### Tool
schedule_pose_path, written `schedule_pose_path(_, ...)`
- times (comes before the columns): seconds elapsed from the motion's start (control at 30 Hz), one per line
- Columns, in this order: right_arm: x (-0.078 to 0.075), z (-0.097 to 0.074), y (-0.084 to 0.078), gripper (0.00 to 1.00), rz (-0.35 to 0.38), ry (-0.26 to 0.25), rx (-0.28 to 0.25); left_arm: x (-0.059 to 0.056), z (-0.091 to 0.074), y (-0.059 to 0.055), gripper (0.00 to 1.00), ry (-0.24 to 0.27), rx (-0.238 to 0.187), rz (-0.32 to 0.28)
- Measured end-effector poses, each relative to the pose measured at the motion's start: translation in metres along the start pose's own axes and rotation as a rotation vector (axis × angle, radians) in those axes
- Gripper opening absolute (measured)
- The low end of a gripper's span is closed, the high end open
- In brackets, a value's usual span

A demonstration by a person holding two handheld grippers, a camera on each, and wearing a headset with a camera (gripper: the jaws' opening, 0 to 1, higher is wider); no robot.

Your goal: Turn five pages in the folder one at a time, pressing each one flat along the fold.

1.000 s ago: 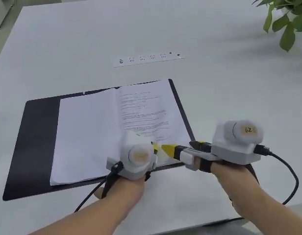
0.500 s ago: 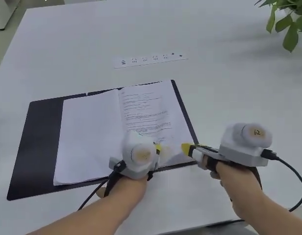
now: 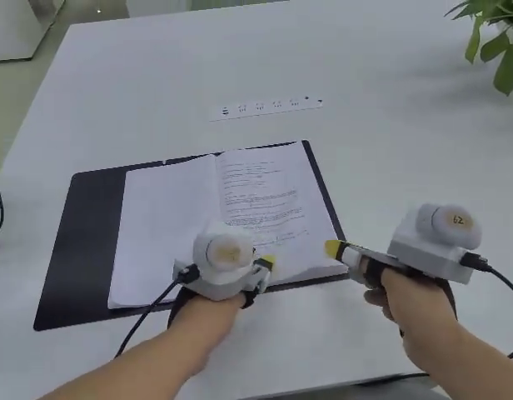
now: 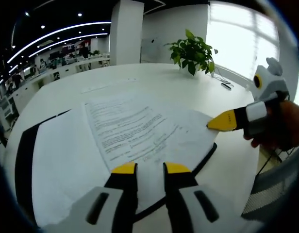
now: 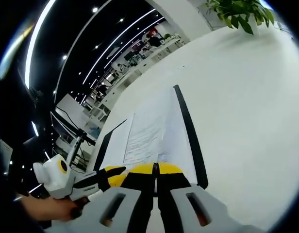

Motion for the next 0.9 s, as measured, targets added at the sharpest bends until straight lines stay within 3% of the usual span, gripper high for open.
schedule_pose_path(0.33, 0.046, -0.011, 0.007, 0.0, 0.021, 0.113, -0.03, 0.031, -0.07, 0.005, 0.28, 0.047, -0.086, -0.049)
schedule_pose_path(0.4, 0.063, -0.013, 0.006, 0.0, 0.025, 0.158, -0.038, 0.038, -0.085, 0.006, 0.28, 0.065, -0.121, -0.072)
schedule_pose_path(0.5, 0.088, -0.011, 0.001, 0.0, 0.013, 0.205, -0.035, 0.049, -0.103, 0.004, 0.28, 0.092, -0.14, -0.094)
schedule_pose_path(0.73, 0.145, 0.012, -0.028, 0.0, -0.053, 0.288, 0.037, 0.076, -0.146, -0.013, 0.28, 0.162, -0.16, -0.123)
schedule_pose_path(0.9, 0.161, 0.032, -0.046, 0.0, -0.084, 0.309, 0.095, 0.091, -0.173, -0.025, 0.28, 0.204, -0.173, -0.137)
Point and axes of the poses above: the centre of the closed fingertips' face, and the gripper's own axes: z roughly forward along the fingers, x roughly to its left, y roughly out of its top, the point moved 9 cm from there along -z, roughly backward along the fingers, and after that the axes turned 7 degrees about z, right-handed, at the moved point
